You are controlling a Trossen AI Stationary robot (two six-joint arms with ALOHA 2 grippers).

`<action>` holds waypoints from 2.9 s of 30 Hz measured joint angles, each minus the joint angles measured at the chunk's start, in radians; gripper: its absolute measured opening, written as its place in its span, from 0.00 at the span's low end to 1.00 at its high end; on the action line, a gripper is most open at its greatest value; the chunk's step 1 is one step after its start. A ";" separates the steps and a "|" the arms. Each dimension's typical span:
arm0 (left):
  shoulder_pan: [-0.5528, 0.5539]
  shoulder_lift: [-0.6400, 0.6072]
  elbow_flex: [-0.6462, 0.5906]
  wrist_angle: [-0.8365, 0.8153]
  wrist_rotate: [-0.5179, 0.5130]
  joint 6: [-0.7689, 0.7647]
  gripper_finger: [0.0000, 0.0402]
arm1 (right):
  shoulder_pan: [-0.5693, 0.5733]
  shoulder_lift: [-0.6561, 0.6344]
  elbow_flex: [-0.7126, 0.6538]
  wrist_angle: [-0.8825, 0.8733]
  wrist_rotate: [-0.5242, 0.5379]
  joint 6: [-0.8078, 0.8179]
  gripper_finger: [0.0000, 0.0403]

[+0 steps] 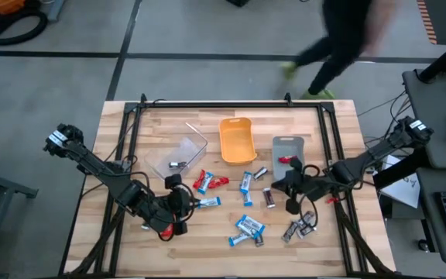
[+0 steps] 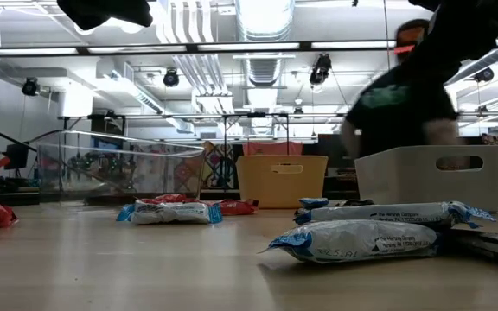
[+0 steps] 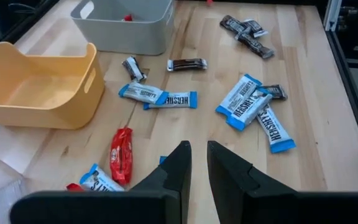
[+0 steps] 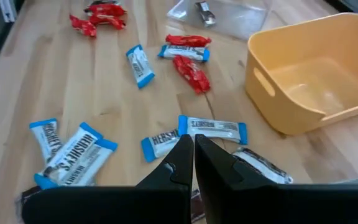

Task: Organize candy in baskets
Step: Put the white chocolate into the yellow bin

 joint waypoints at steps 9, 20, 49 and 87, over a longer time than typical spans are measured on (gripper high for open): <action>0.001 0.136 -0.004 0.022 -0.040 0.001 0.22 | 0.029 -0.002 0.000 0.005 0.019 -0.009 0.02; 0.025 0.363 -0.005 0.037 -0.111 -0.028 0.40 | 0.029 -0.002 0.000 0.012 0.015 -0.007 0.02; 0.146 0.511 -0.005 0.093 0.088 0.019 0.05 | 0.029 -0.002 0.000 0.023 0.008 0.003 0.02; 0.568 0.264 0.024 0.460 0.055 0.525 0.09 | 0.029 -0.002 0.000 0.020 0.008 0.003 0.02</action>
